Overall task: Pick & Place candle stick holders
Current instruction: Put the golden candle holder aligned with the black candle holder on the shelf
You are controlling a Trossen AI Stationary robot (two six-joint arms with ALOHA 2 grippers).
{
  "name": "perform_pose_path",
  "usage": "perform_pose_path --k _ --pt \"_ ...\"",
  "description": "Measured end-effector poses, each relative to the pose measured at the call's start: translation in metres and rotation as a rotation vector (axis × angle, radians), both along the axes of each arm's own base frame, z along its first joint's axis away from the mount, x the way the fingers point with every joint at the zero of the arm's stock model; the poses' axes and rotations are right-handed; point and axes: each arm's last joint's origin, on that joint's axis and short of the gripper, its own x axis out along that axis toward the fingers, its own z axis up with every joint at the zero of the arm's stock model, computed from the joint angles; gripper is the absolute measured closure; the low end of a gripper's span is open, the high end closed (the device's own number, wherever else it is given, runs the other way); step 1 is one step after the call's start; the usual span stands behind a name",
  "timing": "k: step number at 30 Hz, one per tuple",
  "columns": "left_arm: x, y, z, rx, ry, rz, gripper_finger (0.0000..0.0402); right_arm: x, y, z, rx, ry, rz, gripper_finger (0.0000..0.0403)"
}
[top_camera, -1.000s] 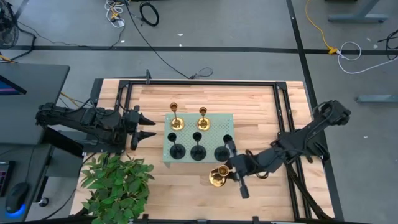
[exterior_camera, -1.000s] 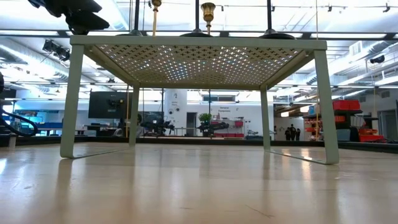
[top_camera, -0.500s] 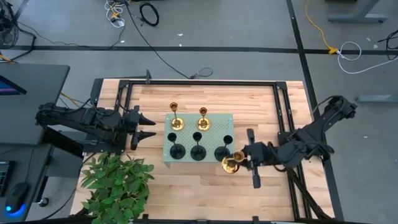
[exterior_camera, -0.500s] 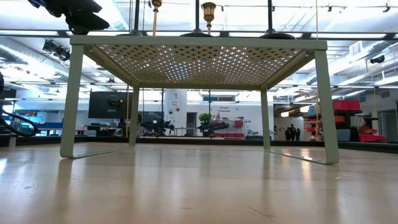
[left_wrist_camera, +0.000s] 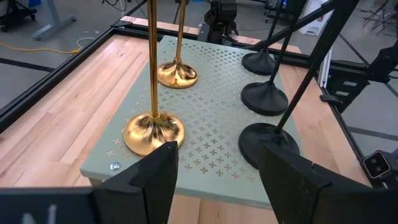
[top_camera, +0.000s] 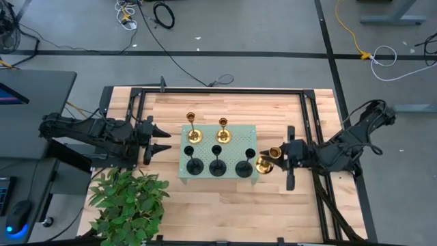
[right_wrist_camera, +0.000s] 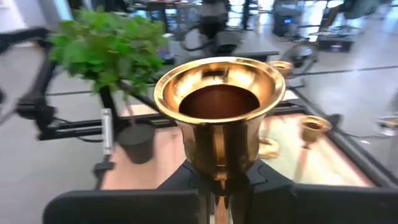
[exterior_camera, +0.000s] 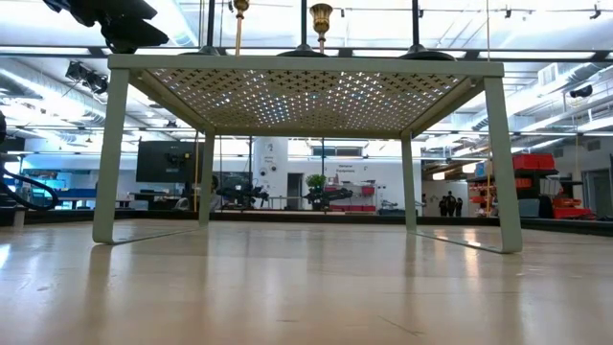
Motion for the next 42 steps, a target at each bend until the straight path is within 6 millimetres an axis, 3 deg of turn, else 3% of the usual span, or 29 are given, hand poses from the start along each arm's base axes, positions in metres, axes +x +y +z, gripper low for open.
perform_pose_path --k 10,28,42 --pt "0.000 0.000 0.000 0.000 0.000 0.000 0.0184 -0.008 -0.024 0.005 -0.044 -0.001 -0.145 0.0383" --pt "0.000 0.000 0.000 0.000 0.000 0.000 0.0184 0.014 -0.096 0.002 -0.034 0.068 -0.338 0.0383" --pt "0.000 0.000 0.000 0.000 0.000 0.000 0.0184 0.039 -0.143 -0.046 0.036 0.057 -0.257 0.0383"
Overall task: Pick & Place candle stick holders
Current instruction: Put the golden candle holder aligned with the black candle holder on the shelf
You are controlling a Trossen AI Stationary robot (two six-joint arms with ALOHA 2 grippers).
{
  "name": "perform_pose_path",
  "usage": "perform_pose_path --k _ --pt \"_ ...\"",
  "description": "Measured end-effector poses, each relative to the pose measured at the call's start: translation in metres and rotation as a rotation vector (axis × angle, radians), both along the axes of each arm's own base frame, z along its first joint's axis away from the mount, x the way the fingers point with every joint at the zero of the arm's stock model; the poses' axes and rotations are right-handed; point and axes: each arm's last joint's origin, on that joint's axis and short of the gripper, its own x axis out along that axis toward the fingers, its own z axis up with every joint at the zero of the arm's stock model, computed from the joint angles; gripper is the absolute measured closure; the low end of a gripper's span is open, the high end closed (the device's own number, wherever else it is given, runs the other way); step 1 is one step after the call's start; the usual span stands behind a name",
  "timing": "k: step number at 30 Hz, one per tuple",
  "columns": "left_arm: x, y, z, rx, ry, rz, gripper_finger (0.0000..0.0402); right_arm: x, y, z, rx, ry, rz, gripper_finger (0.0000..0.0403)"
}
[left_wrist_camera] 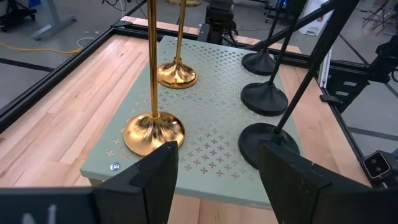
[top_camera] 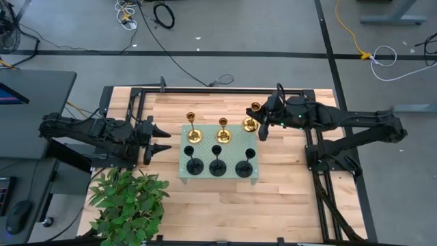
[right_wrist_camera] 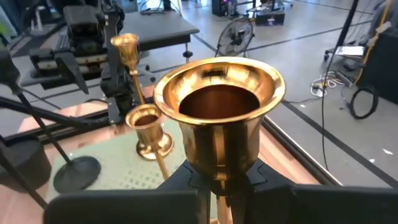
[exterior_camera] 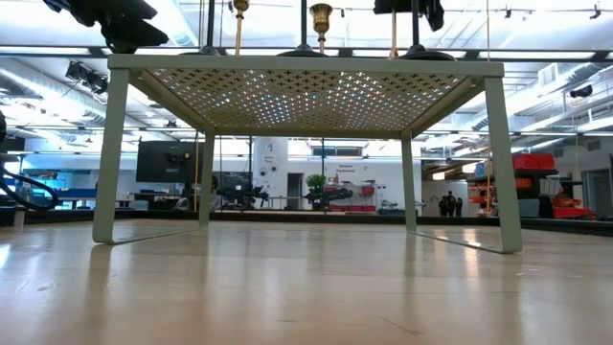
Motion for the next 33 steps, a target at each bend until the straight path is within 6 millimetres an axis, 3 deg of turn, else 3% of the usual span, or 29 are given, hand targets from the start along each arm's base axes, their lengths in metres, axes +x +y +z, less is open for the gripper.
perform_pose_path --k 14,27,33 --pt "0.000 0.000 0.000 0.000 0.000 0.000 0.0184 0.007 -0.011 -0.054 0.037 -0.022 0.056 0.0383" --pt "0.000 0.000 0.000 0.000 0.001 0.000 0.0184 0.005 -0.010 -0.078 0.031 -0.053 0.078 0.0383" --pt "0.000 0.000 0.000 0.000 0.001 0.000 0.0184 0.005 -0.010 -0.080 0.031 -0.063 0.084 0.0383"
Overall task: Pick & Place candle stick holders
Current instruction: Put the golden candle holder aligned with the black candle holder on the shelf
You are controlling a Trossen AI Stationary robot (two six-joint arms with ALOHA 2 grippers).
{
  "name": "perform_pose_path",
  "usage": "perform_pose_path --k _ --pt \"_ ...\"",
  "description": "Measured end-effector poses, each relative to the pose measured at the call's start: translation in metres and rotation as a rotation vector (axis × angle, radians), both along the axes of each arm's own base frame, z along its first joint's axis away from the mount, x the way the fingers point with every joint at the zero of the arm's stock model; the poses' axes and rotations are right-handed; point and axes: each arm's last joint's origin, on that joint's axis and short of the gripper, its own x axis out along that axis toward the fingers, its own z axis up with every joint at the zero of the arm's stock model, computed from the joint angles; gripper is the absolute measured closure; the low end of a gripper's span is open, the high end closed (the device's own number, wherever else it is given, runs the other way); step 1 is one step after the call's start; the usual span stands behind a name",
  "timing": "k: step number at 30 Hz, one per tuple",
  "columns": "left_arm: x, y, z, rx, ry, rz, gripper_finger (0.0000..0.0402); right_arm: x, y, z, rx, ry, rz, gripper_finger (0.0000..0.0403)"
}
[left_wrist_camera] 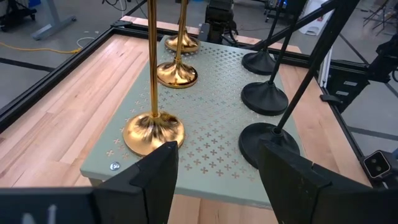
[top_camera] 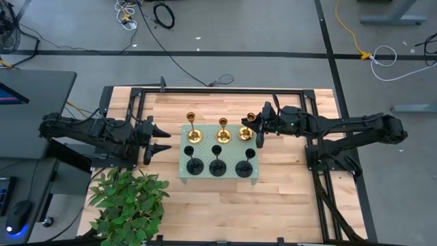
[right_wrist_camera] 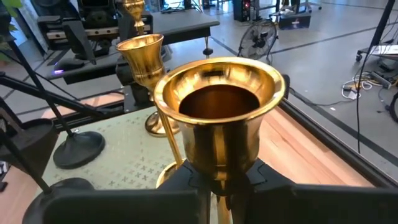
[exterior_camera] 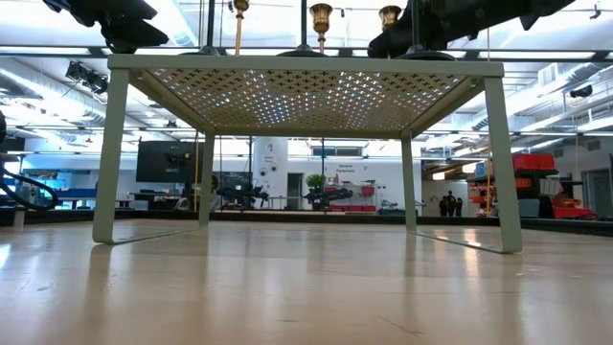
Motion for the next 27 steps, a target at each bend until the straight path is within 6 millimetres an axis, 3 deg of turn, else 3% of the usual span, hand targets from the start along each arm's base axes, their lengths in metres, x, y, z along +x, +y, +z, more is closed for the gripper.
perform_pose_path --k 27 --pt "0.0001 0.0000 -0.0001 0.000 0.000 0.000 0.0184 -0.0001 0.0008 -0.0011 0.006 0.012 0.026 0.0380"
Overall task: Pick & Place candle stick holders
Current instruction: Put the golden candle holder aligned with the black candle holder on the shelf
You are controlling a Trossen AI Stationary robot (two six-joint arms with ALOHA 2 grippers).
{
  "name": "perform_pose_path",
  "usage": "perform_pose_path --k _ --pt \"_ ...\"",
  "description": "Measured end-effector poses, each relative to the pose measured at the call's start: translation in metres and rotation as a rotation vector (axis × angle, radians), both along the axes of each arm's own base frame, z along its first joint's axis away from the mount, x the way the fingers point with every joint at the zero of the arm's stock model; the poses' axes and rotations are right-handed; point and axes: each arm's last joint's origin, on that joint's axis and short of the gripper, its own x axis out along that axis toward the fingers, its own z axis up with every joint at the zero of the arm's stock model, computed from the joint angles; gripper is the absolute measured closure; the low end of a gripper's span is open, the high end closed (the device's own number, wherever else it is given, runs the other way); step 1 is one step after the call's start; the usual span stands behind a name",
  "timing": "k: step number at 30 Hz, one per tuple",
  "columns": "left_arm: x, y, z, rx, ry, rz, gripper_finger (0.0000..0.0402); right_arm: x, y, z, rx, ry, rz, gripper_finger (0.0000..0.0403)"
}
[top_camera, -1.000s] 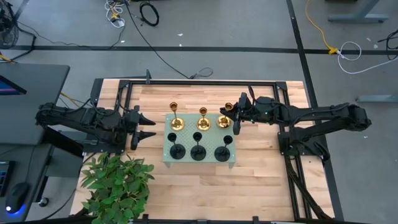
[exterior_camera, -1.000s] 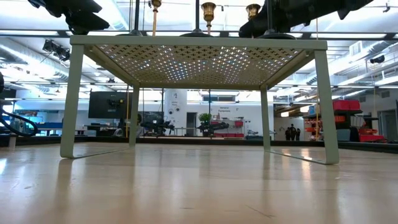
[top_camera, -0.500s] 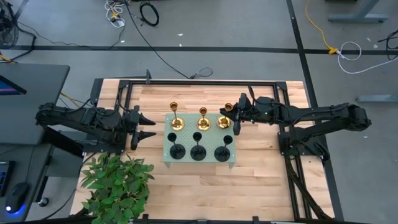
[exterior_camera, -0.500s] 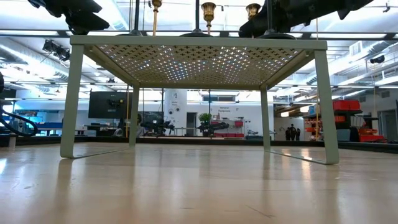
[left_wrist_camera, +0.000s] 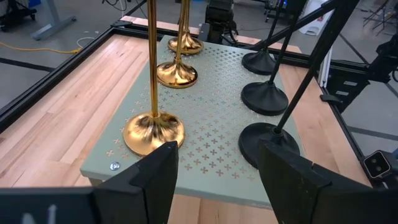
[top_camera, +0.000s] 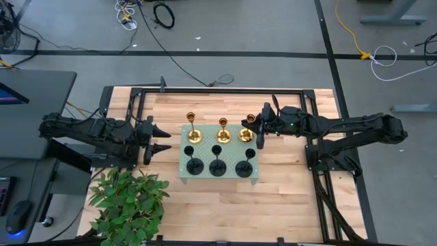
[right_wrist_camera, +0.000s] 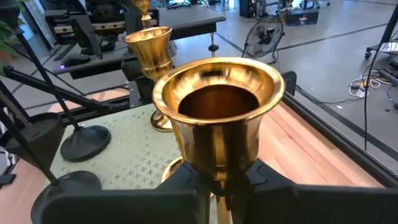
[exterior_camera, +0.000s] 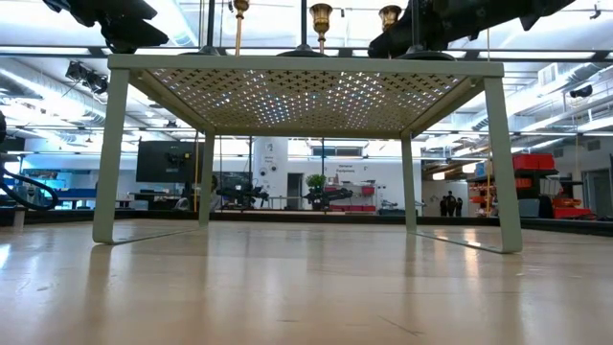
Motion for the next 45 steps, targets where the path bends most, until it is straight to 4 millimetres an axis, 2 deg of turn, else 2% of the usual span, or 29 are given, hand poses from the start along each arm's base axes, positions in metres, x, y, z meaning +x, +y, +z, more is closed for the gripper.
perform_pose_path --k 28,45 --pt "0.0000 0.0000 0.0000 0.001 0.000 0.000 0.0184 0.0018 0.0002 -0.0026 0.003 0.011 0.008 0.0345" --pt "0.0000 0.0000 0.0000 0.001 0.000 0.000 0.0184 0.0010 0.0008 -0.0057 -0.040 0.055 0.040 0.0225"
